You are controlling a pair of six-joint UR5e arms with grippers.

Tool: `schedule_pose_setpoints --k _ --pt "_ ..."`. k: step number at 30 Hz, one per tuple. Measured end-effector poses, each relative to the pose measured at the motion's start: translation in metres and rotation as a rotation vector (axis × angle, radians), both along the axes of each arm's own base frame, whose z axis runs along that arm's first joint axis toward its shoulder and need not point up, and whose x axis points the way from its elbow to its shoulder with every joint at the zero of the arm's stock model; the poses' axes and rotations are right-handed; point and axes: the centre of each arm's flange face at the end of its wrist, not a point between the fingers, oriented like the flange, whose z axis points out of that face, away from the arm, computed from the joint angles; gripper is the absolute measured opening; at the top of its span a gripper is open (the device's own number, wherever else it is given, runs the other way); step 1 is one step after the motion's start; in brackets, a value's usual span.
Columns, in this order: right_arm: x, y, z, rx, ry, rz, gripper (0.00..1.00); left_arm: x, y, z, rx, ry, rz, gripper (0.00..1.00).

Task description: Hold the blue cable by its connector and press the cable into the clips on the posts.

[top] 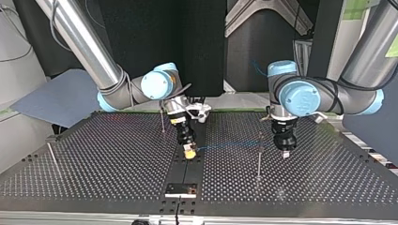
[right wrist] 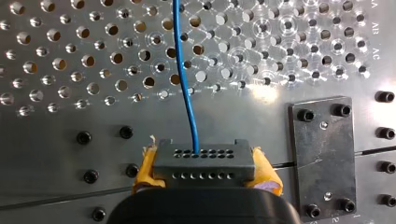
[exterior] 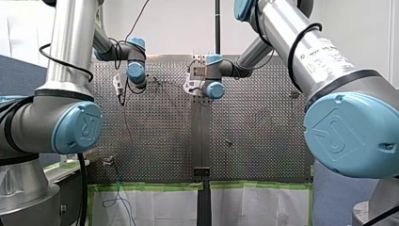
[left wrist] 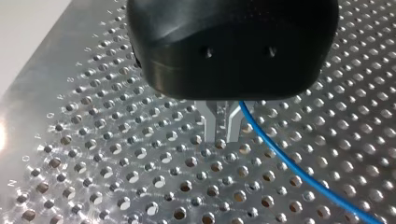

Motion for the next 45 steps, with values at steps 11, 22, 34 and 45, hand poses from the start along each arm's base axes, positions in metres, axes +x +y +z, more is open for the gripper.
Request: schedule_pose_setpoints --k 11,22,34,45 --pt "0.001 0.002 -0.001 0.006 0.009 0.002 0.00 -0.004 0.000 -0.002 0.029 0.036 -0.004 0.85" --pt "0.002 0.005 -0.002 0.010 0.017 0.005 0.00 -0.013 0.001 -0.007 0.036 0.102 0.023 1.00" --pt "-0.001 0.002 -0.002 0.015 0.017 -0.002 0.00 -0.034 -0.007 0.009 -0.033 0.152 -0.056 1.00" --pt "-0.002 0.000 -0.002 0.017 0.014 -0.003 0.00 -0.066 -0.023 0.038 -0.070 0.158 -0.139 1.00"
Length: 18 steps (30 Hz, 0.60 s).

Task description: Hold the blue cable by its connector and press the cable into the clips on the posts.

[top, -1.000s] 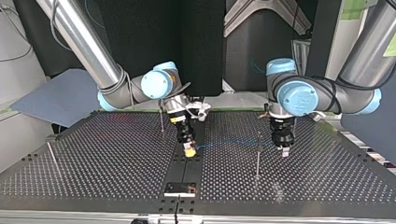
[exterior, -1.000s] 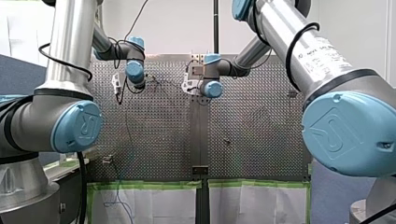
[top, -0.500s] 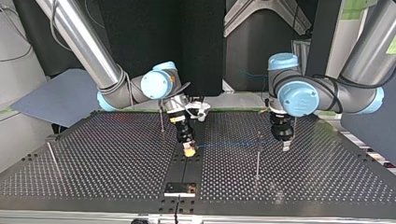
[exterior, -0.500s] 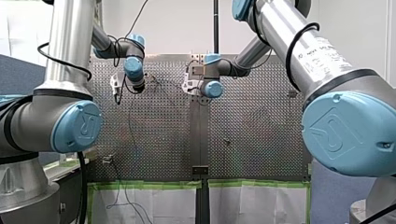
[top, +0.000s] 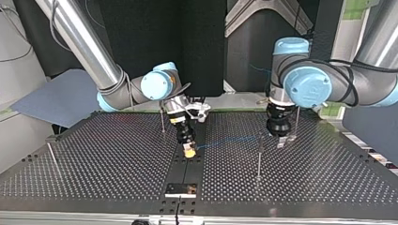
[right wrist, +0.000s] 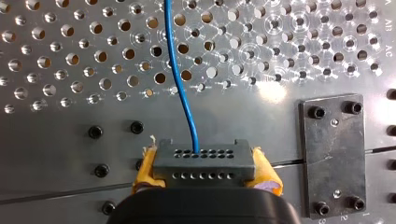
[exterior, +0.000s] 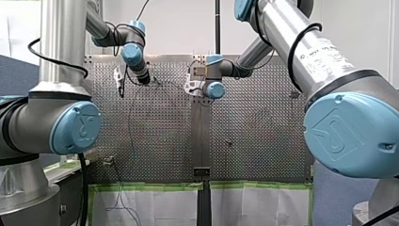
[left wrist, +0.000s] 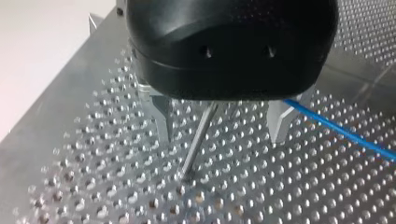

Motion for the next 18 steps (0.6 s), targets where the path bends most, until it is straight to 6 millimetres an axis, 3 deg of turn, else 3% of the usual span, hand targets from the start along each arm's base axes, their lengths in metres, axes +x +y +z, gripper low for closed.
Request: schedule_pose_setpoints --k 9,18 --pt "-0.001 -0.002 0.000 0.001 0.001 -0.003 0.00 -0.012 -0.015 0.001 0.003 0.021 -0.042 1.00" --pt "-0.002 -0.002 0.000 0.002 0.002 -0.003 0.00 -0.018 -0.017 -0.001 0.009 0.035 -0.036 1.00"
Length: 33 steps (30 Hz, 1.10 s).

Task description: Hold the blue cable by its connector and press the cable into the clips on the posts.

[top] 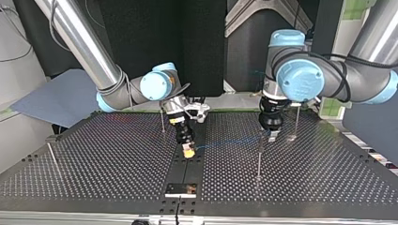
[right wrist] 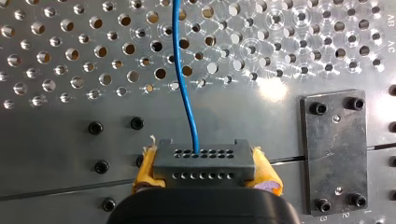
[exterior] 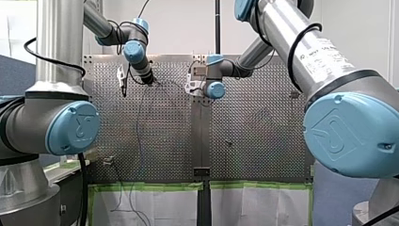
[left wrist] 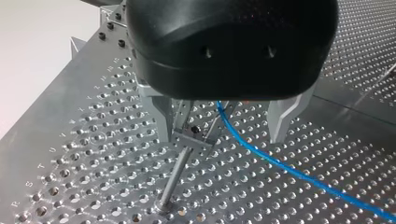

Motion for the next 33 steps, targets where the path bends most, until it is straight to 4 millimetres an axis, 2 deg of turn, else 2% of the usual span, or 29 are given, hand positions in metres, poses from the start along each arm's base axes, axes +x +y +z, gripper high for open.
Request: schedule_pose_setpoints --k 9,33 --pt "0.000 0.000 0.000 0.000 0.000 0.000 0.00 -0.009 0.000 0.004 -0.003 -0.022 -0.002 1.00" --pt "0.000 0.000 0.000 0.001 0.001 0.000 0.00 -0.014 -0.011 0.006 0.007 -0.033 -0.028 1.00"
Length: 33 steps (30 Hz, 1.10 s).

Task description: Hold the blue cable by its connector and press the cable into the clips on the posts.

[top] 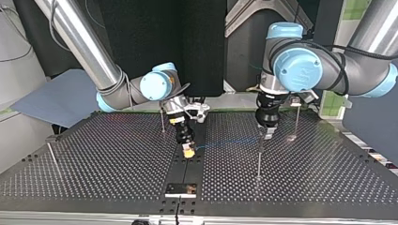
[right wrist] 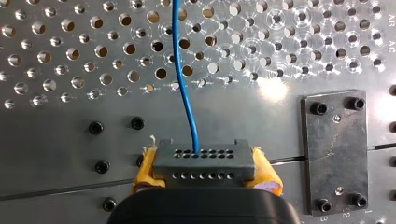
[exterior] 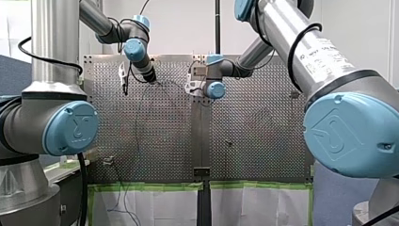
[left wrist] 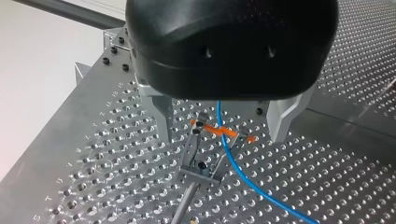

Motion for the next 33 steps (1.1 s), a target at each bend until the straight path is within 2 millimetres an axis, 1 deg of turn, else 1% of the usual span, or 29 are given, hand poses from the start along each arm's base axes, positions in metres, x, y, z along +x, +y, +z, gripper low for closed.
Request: schedule_pose_setpoints --k 11,26,33 --pt "0.000 0.000 0.000 0.001 0.001 0.000 0.00 -0.003 -0.004 0.002 0.019 -0.006 -0.013 1.00" --pt "-0.002 -0.001 -0.001 0.006 0.005 -0.003 0.00 -0.011 -0.017 0.004 0.118 -0.017 -0.050 1.00" --pt "-0.003 -0.002 0.000 0.008 0.007 -0.006 0.00 -0.015 -0.035 0.007 0.116 -0.063 -0.086 1.00"
